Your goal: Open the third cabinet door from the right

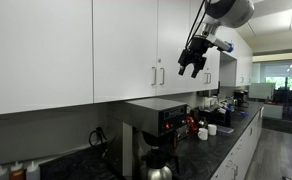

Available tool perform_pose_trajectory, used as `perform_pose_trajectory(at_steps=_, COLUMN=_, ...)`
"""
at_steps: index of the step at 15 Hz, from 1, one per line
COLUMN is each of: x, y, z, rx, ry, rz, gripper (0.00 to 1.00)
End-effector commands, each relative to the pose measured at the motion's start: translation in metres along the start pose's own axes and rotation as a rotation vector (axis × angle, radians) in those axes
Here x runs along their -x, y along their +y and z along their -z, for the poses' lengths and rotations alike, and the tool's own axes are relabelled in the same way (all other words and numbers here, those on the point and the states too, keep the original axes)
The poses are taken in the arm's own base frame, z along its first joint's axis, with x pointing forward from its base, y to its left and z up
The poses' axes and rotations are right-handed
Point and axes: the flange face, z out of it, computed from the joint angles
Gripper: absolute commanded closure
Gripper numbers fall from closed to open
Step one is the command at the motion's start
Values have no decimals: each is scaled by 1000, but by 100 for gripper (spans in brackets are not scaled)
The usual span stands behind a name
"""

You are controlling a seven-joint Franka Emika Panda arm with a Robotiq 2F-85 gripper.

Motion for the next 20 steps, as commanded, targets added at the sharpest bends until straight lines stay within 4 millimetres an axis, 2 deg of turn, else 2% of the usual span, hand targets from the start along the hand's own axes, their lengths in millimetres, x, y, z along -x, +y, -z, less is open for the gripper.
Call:
perform_pose_trajectory(at_steps=1, x=-42, y=16, z=-5, rx=6, ry=-57, rz=46, gripper=0)
perform_pose_trajectory(at_steps=5, x=-67, y=26, z=-3, rx=-37, ry=-124, rz=99, gripper=0)
perform_pose_trajectory(at_steps=6, x=-51, y=19, z=-2, rx=-13, ry=-84, rz=72, gripper=0)
perform_pose_trajectory(at_steps=7, x=-56, y=21, z=-2, rx=-14, ry=-87, rz=74, gripper=0)
perform_pose_trajectory(at_steps=16, x=-55, y=17, z=-1, rx=-15, ry=-86, rz=77, gripper=0)
perform_pose_trajectory(at_steps=20, x=-78, y=33, z=3, rx=-15, ry=-60, rz=88, gripper=0)
